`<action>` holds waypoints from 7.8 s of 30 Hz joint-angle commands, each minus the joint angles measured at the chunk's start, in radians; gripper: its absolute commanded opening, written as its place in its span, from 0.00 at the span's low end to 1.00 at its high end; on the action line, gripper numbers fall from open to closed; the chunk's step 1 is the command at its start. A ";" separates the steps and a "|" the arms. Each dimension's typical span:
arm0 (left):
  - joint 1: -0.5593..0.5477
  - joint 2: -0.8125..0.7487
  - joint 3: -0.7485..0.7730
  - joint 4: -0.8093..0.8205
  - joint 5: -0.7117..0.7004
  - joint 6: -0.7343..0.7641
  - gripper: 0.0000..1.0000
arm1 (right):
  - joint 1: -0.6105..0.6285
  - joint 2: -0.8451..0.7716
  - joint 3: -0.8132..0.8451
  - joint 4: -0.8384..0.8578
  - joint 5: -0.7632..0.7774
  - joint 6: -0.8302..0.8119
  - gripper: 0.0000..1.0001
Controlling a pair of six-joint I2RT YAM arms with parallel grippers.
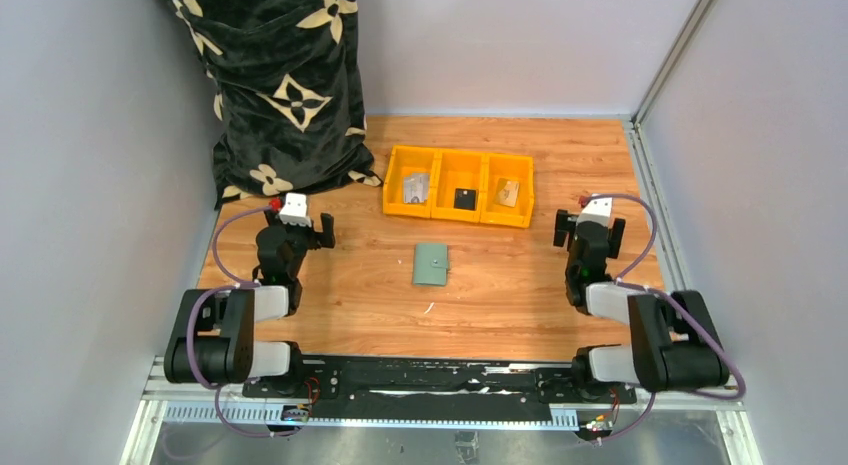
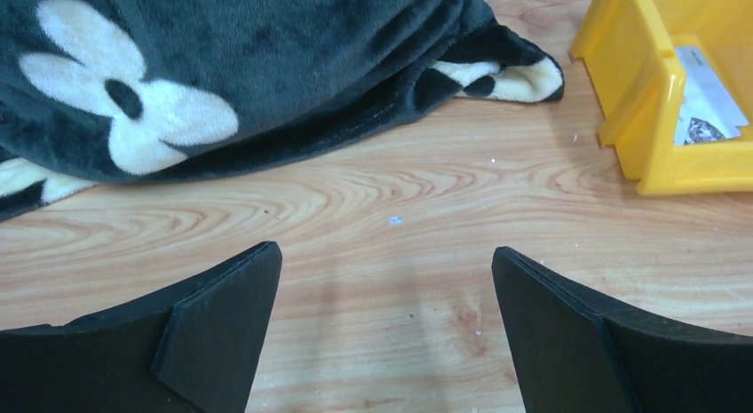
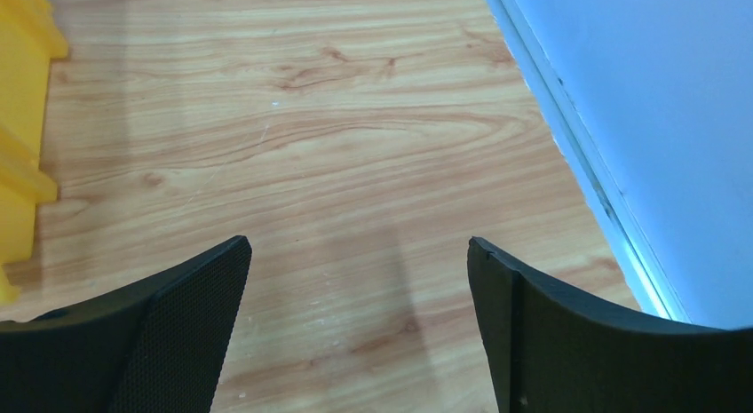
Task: Take the credit cards out of the card holder
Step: Pick up the card holder from the center of the board, then open the card holder.
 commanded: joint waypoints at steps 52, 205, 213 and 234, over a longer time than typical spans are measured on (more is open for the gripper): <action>0.093 -0.453 0.709 -1.623 0.266 0.137 1.00 | 0.935 0.292 0.775 -1.152 -0.099 0.611 0.96; -0.058 -0.606 0.853 -1.474 0.937 -0.602 0.17 | 0.790 0.079 0.726 -0.144 -1.236 1.010 0.55; -0.058 -0.607 0.908 -1.620 0.896 -0.491 0.82 | 0.790 0.024 0.754 -0.343 -1.251 0.863 0.08; -0.058 -0.636 0.883 -1.706 0.961 -0.357 0.95 | 0.830 0.046 1.012 -0.837 -1.396 0.481 0.07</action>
